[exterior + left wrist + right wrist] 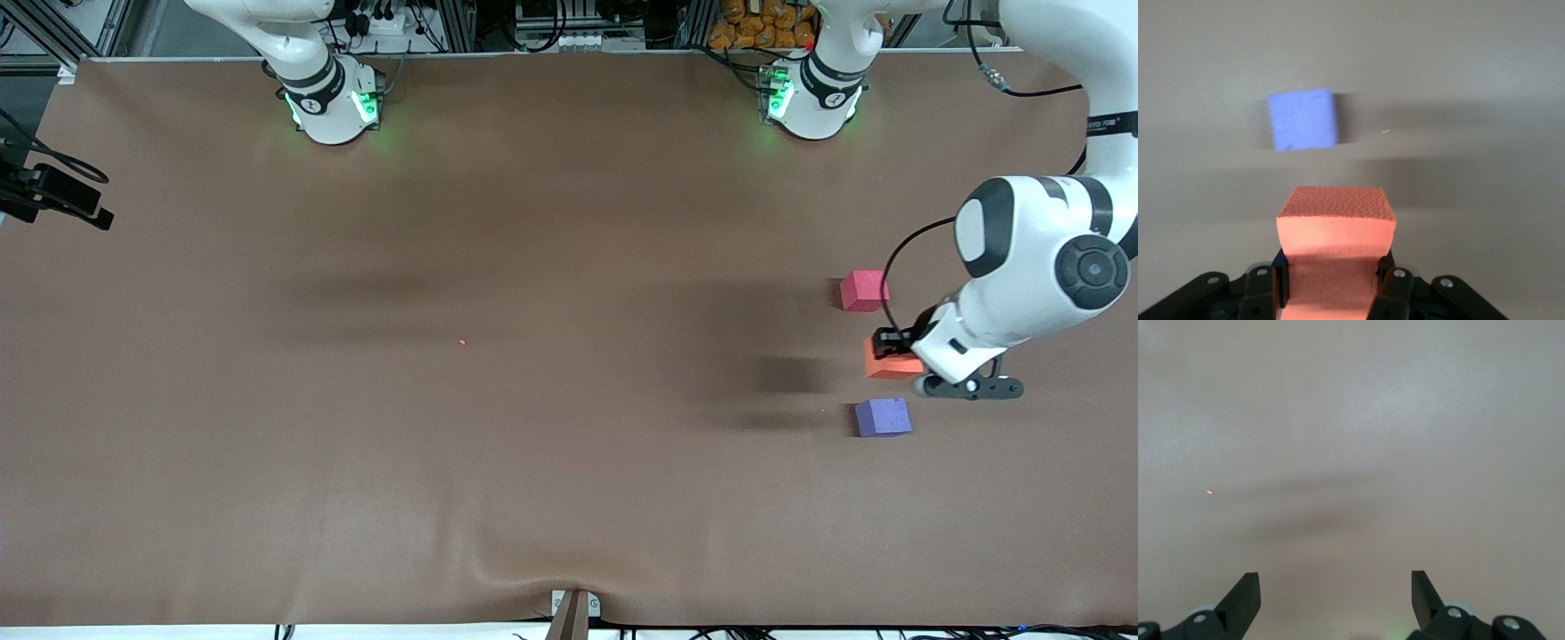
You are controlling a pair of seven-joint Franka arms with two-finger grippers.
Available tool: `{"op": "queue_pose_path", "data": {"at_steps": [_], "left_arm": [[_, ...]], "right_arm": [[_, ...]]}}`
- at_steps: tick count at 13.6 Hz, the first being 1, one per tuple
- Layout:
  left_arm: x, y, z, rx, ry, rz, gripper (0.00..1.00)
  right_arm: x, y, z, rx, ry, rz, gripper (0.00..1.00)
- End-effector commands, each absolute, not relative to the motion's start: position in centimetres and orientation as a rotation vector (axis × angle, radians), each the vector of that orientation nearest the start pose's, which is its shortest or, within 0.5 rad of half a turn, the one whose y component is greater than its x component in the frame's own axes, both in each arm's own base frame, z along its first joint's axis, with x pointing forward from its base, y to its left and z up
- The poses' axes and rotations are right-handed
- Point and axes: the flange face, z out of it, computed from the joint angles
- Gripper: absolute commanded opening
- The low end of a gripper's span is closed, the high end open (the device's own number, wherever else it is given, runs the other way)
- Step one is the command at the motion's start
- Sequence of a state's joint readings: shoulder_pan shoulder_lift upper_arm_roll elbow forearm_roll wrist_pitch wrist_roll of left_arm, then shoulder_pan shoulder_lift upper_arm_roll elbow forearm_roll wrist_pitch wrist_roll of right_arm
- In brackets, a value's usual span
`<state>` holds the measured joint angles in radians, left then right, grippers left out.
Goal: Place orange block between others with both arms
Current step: 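Carry the orange cube with the left gripper between pink and blue cubes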
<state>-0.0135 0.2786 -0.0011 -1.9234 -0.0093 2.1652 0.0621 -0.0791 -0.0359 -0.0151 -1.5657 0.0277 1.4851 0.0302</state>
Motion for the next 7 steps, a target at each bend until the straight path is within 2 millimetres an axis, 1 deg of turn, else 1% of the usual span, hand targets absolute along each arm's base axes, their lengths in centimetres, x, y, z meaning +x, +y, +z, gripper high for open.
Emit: {"op": "queue_pose_path", "data": {"at_steps": [1, 2, 6, 7], "left_arm": [[58.3, 0.6, 33.0, -3.141, 0.150, 0.024, 0.00], [58.2, 1.8, 32.5, -3.142, 0.118, 0.029, 0.00], [57.2, 4.0, 29.5, -3.149, 0.041, -0.023, 0.00], [56.7, 5.1, 28.7, -3.147, 0.009, -0.044, 0.00]], "right_arm": [[53.2, -4.5, 63.9, -3.098, 0.197, 0.063, 1.00], [53.2, -4.5, 63.9, -3.098, 0.197, 0.060, 1.00], [53.2, -4.1, 63.9, -3.101, 0.185, 0.063, 1.00], [53.2, -4.0, 63.9, -3.101, 0.180, 0.061, 1.00]]}}
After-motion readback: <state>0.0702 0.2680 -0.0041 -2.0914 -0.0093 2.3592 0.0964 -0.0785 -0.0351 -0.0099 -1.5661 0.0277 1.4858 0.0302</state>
